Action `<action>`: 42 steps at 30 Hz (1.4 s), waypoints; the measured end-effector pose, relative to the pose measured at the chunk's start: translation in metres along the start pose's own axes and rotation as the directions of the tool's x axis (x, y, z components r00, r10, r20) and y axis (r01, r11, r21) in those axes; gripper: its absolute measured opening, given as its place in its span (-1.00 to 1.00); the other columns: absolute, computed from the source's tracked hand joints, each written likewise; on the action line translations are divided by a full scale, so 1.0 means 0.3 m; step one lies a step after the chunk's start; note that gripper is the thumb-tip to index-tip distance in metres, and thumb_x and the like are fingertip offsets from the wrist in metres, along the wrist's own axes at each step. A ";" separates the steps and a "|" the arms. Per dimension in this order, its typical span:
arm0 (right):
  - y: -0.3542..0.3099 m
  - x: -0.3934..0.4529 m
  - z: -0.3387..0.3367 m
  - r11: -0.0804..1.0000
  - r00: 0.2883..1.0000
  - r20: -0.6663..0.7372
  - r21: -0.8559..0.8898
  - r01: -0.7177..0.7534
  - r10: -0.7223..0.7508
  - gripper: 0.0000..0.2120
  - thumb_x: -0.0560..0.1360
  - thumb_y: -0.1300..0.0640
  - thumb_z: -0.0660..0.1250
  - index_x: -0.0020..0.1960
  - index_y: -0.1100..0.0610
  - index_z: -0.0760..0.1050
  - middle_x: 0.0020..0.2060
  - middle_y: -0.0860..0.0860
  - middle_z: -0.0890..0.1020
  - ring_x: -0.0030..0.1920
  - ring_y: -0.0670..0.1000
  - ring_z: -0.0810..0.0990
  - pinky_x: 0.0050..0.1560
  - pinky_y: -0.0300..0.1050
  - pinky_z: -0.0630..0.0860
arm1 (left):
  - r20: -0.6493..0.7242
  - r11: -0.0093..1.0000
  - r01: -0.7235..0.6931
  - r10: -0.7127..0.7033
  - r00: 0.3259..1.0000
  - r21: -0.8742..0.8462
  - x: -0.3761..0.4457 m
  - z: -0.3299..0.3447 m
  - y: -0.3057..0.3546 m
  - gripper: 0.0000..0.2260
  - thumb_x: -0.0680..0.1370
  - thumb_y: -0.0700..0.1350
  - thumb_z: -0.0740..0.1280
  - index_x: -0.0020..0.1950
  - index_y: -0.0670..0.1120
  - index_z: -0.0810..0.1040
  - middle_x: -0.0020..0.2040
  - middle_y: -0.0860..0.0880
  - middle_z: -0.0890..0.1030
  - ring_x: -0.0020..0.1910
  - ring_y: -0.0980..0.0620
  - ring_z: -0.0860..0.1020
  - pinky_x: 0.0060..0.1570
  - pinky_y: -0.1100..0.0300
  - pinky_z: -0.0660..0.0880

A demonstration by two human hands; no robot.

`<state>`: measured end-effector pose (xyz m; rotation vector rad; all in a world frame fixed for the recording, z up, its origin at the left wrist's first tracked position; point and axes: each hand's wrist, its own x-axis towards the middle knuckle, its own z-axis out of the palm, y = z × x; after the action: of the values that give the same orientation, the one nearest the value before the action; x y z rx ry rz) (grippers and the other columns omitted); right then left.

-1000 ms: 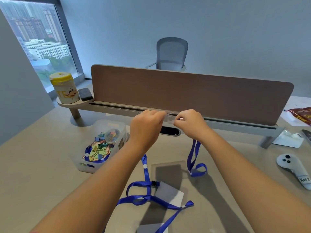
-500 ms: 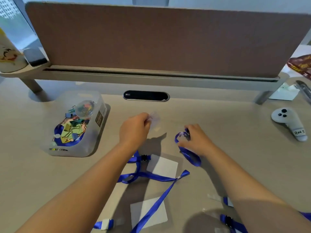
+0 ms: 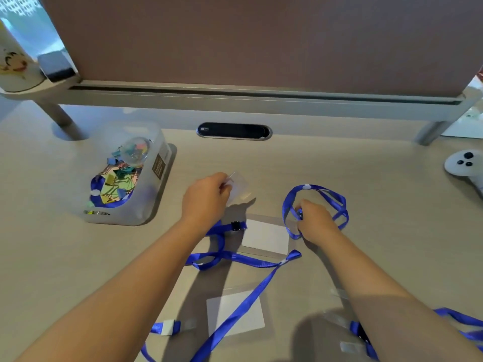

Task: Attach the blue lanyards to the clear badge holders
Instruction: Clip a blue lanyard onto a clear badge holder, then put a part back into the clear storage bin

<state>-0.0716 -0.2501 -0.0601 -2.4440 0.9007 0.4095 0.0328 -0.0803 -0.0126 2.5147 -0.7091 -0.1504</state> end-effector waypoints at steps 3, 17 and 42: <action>-0.023 0.003 -0.032 0.998 0.999 -0.049 0.069 0.005 -0.002 -0.85 0.50 0.32 0.17 0.05 0.19 0.40 -0.09 0.17 0.53 -0.16 0.08 0.43 -0.26 -0.18 0.36 | -0.029 0.998 0.042 -0.043 0.999 -0.041 -0.012 -0.041 -0.013 -0.81 0.57 -0.15 0.19 0.06 -0.17 0.54 -0.09 -0.16 0.64 -0.17 -0.06 0.54 -0.16 0.08 0.45; -0.749 -0.108 -0.257 0.783 0.909 -0.285 0.469 0.409 -0.305 -0.73 0.51 0.33 0.10 0.14 0.22 0.47 -0.20 0.08 0.49 -0.37 -0.02 0.40 -0.29 -0.14 0.41 | -0.328 0.944 0.155 -0.250 0.911 -0.291 0.009 -0.490 -0.263 -0.77 0.60 -0.16 0.13 0.03 -0.24 0.53 -0.04 -0.20 0.62 -0.12 -0.13 0.50 -0.16 0.10 0.40; -1.068 -0.019 0.080 0.898 0.906 -0.011 -0.144 0.417 -0.422 -0.63 0.51 0.16 0.24 0.31 0.17 0.41 0.28 0.16 0.50 0.24 0.17 0.47 0.23 0.03 0.42 | -0.219 0.968 0.093 -0.145 0.965 -0.232 0.030 -0.613 -0.640 -0.72 0.58 -0.20 0.14 0.25 -0.13 0.50 0.16 -0.16 0.61 0.11 -0.13 0.54 0.03 0.10 0.47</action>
<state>0.1359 -0.0236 0.0342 -2.6898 0.3445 0.2696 0.1721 0.1381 0.0478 2.3119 -0.4200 0.0259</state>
